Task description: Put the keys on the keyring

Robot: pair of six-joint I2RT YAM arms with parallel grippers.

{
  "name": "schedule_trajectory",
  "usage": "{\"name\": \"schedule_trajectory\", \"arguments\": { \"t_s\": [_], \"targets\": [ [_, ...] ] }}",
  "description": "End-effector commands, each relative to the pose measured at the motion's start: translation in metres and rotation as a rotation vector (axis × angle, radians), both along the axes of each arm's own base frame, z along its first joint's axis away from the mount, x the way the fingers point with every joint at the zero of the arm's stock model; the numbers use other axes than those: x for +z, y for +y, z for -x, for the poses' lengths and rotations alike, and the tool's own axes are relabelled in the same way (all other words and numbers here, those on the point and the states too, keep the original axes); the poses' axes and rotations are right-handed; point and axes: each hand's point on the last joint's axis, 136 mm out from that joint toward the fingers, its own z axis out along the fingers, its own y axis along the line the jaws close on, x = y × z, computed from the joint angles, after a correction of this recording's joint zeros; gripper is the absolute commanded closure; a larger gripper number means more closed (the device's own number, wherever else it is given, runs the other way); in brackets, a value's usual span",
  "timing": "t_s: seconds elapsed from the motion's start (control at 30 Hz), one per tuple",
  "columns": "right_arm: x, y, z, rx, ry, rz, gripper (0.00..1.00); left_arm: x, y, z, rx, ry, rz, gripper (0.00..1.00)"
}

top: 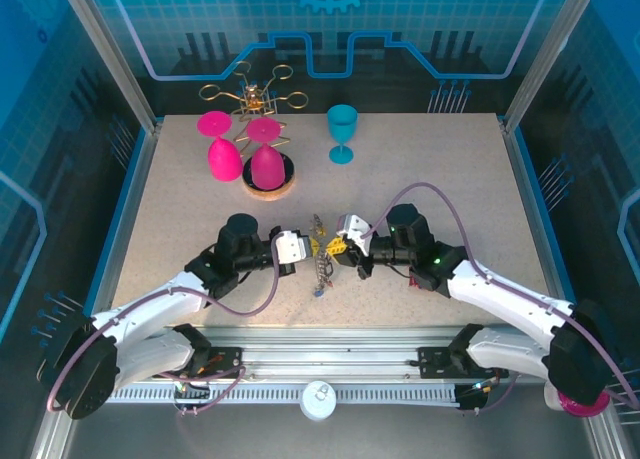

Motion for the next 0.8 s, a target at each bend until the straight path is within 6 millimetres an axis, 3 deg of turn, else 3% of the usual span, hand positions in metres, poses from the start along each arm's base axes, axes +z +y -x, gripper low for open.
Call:
{"name": "schedule_trajectory", "arguments": {
  "t_s": [0.0,0.77],
  "targets": [
    [0.002,0.005,-0.002,-0.008,-0.018,-0.02,1.0,0.018,-0.005,0.004,-0.033,-0.061,0.049,1.0],
    [0.0,0.007,-0.014,-0.067,-0.016,-0.021,1.0,0.021,-0.007,0.006,-0.041,-0.041,0.071,1.0]
  ]
}}
